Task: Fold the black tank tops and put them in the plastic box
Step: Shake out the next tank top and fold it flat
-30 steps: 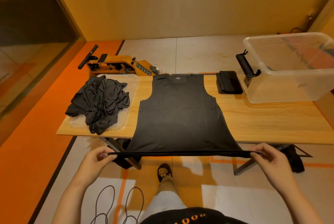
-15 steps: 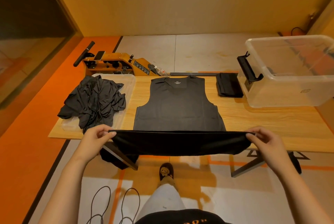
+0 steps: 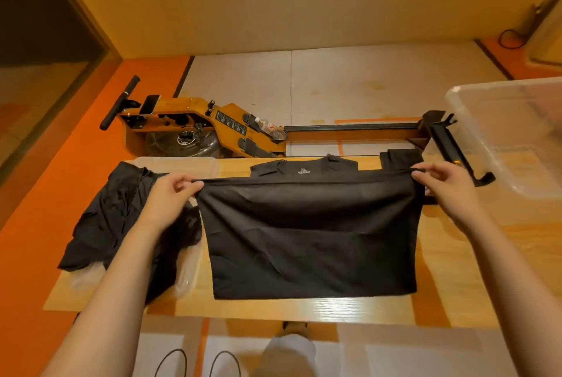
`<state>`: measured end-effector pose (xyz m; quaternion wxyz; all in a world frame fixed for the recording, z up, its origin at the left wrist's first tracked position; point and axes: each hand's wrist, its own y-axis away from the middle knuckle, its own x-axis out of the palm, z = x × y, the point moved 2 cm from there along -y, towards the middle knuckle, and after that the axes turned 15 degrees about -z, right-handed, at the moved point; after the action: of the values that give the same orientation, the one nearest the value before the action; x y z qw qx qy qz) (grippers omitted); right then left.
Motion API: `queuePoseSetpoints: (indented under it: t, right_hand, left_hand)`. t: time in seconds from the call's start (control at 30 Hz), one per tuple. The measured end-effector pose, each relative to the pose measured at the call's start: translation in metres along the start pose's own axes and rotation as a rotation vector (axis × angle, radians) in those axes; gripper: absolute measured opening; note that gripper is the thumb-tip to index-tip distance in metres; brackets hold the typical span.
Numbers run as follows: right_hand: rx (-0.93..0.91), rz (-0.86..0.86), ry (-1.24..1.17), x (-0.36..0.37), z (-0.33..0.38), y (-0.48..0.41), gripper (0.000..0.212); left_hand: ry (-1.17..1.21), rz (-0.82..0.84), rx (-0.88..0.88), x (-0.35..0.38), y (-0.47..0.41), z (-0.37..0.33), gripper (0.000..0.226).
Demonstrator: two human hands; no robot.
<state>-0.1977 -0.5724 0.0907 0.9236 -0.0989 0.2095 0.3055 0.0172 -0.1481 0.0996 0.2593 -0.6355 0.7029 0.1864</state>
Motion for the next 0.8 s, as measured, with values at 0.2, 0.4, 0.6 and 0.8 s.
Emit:
queuePoseSetpoints:
  t: [0.2,0.4,0.6,0.8]
  right_hand:
    - [0.154,-0.053,0.122,0.087,-0.039,-0.113,0.009]
    - [0.178,-0.085,0.387,0.147,-0.06,-0.128,0.046]
    - [-0.268,0.039,0.562,0.158,-0.056,-0.009,0.047]
    - [-0.334,0.239,0.727,0.144,-0.095,0.089,0.056]
  left_hand:
    - [-0.071,0.031,-0.024,0.074,-0.121,0.023,0.013]
    - [-0.301,0.032,-0.072,0.152,-0.13,0.059,0.058]
    - [-0.322,0.051,0.064,0.171,0.003,0.062,0.07]
    - [-0.47,0.072,0.184,0.153,0.099,0.099,0.066]
